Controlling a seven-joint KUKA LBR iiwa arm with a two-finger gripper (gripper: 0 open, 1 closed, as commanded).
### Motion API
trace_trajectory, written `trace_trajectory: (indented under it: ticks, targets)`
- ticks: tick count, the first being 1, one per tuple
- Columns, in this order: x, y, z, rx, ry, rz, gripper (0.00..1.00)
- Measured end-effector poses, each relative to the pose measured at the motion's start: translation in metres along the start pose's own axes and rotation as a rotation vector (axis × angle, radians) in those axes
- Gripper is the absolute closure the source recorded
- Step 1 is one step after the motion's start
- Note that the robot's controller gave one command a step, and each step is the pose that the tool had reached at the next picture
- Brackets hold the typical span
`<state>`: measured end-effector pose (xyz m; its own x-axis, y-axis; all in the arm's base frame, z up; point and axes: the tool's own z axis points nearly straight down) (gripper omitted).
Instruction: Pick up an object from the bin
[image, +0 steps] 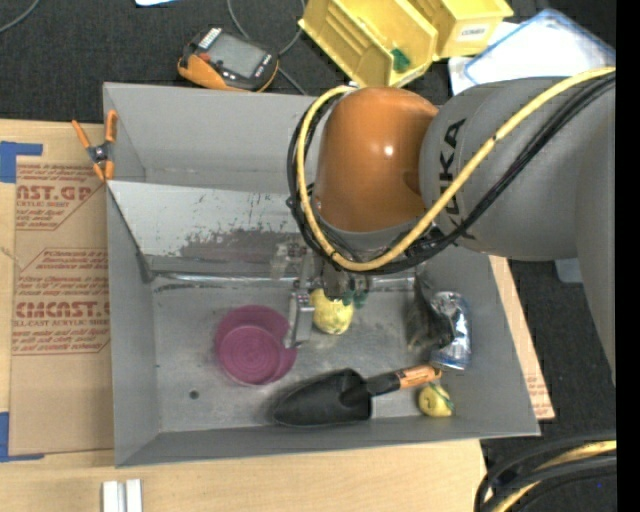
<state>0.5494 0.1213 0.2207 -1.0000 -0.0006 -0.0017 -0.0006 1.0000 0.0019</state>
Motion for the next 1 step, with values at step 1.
trace_trajectory:
  ticks: [1]
  targets:
    - [0.0, 0.0, 0.0, 0.0, 0.0, 0.0, 0.0]
